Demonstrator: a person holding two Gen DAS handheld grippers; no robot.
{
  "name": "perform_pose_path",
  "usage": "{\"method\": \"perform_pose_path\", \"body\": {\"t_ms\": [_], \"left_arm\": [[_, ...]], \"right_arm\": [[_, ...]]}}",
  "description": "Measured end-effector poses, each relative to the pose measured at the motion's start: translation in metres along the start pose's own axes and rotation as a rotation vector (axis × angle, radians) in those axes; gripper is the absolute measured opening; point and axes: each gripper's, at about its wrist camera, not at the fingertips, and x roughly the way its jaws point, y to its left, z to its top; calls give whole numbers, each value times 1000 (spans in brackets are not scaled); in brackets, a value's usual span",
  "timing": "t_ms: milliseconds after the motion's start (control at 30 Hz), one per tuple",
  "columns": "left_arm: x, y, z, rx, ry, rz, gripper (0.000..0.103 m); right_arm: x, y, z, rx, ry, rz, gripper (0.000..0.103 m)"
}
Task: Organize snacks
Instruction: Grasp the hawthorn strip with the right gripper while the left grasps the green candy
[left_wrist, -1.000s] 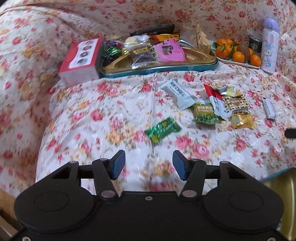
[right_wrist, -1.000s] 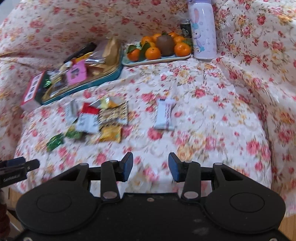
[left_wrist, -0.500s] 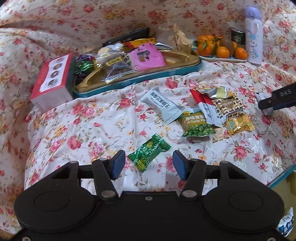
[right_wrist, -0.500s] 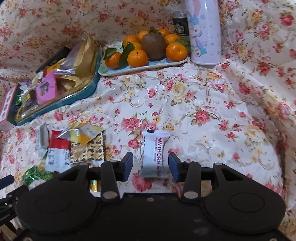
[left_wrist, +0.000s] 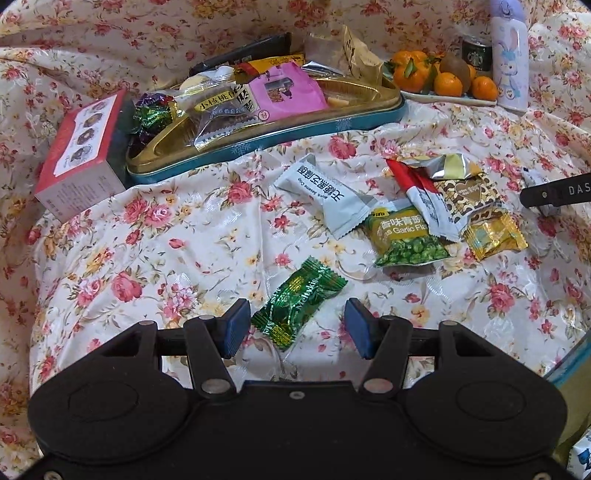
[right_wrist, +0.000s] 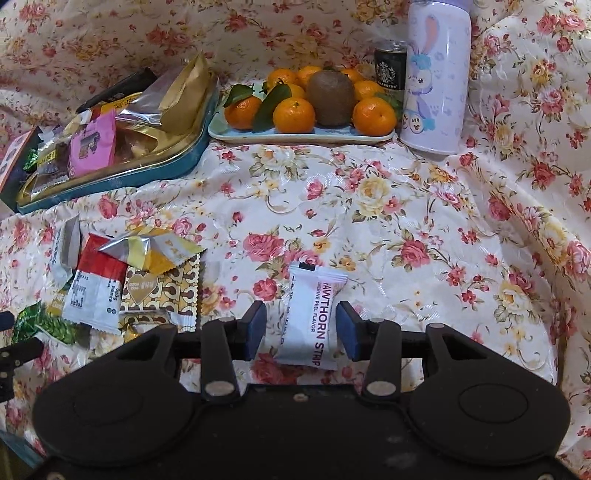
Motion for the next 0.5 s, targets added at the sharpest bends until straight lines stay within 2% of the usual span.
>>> {"method": "perform_pose_path", "body": {"t_ms": [200, 500], "left_arm": [[2, 3, 5, -10, -6, -24, 51], [11, 2, 15, -48, -6, -14, 51]], "right_arm": [[-1, -11, -1, 27, -15, 29, 38], [-5, -14, -9, 23, -54, 43, 32]]}}
